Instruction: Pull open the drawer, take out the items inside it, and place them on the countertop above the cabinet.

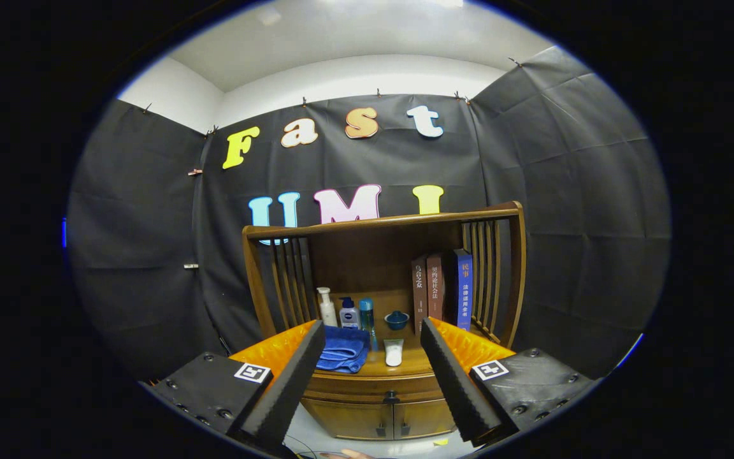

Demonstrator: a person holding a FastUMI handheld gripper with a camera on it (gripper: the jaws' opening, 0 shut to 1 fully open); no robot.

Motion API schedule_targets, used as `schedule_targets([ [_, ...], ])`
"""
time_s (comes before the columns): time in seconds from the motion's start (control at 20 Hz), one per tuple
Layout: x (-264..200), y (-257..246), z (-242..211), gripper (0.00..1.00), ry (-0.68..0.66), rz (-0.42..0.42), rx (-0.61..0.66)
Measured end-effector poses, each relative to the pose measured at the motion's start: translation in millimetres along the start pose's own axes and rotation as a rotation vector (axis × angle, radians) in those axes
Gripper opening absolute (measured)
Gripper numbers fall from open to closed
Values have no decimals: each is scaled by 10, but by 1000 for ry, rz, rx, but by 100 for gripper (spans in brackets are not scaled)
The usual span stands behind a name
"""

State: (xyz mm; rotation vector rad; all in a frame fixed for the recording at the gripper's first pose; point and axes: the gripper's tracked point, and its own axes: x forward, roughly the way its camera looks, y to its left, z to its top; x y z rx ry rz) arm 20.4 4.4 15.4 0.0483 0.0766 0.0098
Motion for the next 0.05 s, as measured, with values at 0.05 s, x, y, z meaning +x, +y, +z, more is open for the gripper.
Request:
schedule_targets([
  [0.05,-6,4,2,99,-2,0,-2],
])
